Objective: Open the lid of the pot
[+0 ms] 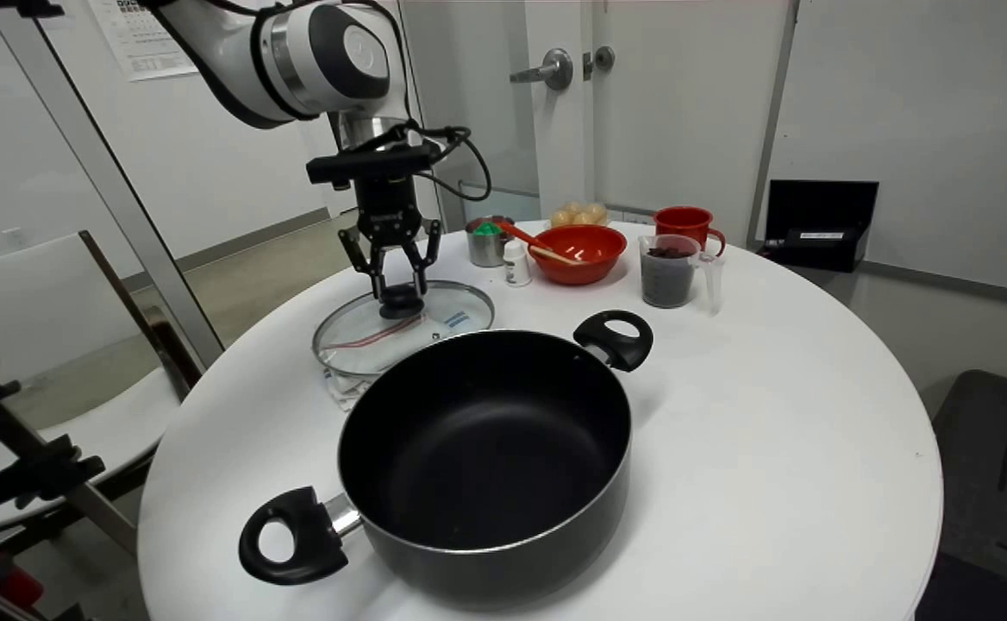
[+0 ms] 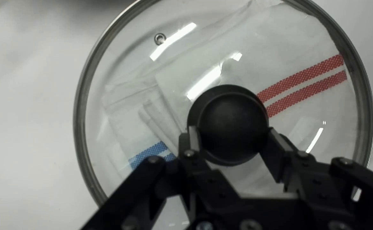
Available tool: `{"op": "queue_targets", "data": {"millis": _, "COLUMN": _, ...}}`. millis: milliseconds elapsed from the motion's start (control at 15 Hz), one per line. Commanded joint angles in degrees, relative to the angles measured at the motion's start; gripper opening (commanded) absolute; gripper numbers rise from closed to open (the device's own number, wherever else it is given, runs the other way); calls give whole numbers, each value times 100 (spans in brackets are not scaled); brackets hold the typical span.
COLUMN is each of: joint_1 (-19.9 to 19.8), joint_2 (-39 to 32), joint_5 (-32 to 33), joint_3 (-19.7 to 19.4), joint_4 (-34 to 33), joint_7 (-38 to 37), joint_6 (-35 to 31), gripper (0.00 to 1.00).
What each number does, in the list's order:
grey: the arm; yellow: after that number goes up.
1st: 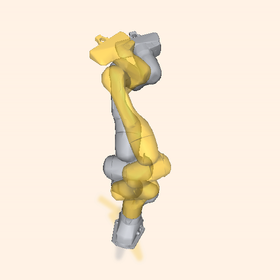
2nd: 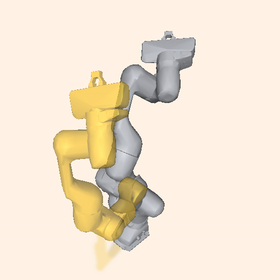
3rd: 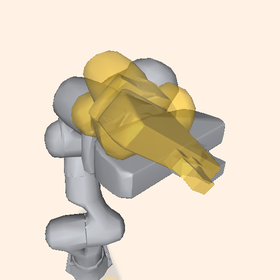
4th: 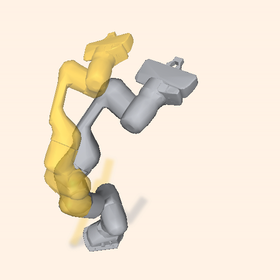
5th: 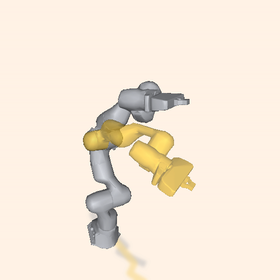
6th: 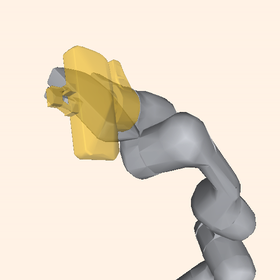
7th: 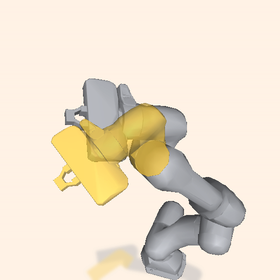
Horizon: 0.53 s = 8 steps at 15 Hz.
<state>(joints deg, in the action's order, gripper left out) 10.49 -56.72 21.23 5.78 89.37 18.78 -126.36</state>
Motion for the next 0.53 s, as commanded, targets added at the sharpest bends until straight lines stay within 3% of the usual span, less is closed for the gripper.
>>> {"op": "queue_targets", "data": {"millis": 0, "joint_1": 131, "joint_2": -263, "joint_5": -6, "joint_3": -84, "joint_4": -449, "joint_7": -49, "joint_6": 176, "gripper": 24}}
{"op": "queue_targets", "data": {"millis": 400, "joint_1": 161, "joint_2": -438, "joint_5": -31, "joint_3": -53, "joint_4": -668, "joint_7": -17, "joint_6": 285, "gripper": 24}}
{"op": "queue_targets", "data": {"millis": 467, "joint_1": 165, "joint_2": -443, "joint_5": -31, "joint_3": -51, "joint_4": -675, "joint_7": -21, "joint_6": 289, "gripper": 66}}
